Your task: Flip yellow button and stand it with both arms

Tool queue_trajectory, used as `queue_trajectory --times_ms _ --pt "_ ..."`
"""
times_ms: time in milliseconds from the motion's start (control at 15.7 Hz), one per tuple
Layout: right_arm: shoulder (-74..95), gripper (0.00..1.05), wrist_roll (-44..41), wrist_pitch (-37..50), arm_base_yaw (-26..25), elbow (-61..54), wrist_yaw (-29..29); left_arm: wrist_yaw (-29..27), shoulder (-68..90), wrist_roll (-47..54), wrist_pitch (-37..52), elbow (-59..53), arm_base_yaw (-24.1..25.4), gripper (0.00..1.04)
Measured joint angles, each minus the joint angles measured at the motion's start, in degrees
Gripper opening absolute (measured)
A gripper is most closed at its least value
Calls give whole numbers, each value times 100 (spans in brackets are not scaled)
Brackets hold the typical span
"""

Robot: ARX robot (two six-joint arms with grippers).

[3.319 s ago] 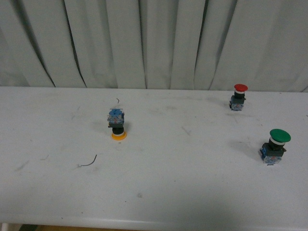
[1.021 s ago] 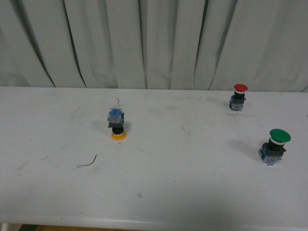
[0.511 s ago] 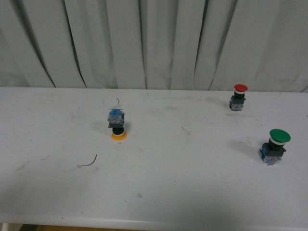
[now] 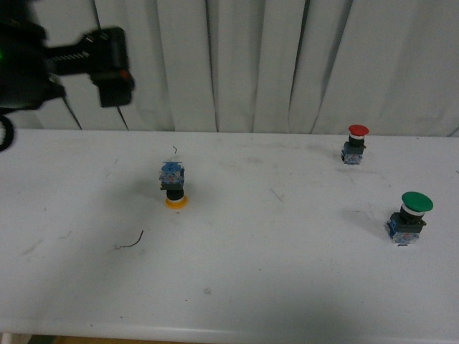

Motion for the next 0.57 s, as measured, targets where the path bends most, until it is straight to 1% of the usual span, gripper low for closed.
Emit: queue_trajectory --times_ms 64,255,319,383,447,574 --pt "0 98 0 2 0 0 0 17 664 48 -323 573 -39 98" --pt "0 98 0 2 0 0 0 131 1912 173 -1117 1821 -72 98" --pt "0 98 0 2 0 0 0 256 2367 190 -1550 2437 -140 98" --pt "0 98 0 2 0 0 0 352 2861 184 -2249 3082 -203 98" --pt "0 98 0 2 0 0 0 289 3102 278 -2684 3324 -205 98" --pt "0 98 0 2 0 0 0 243 3265 297 -2848 3541 -203 98"
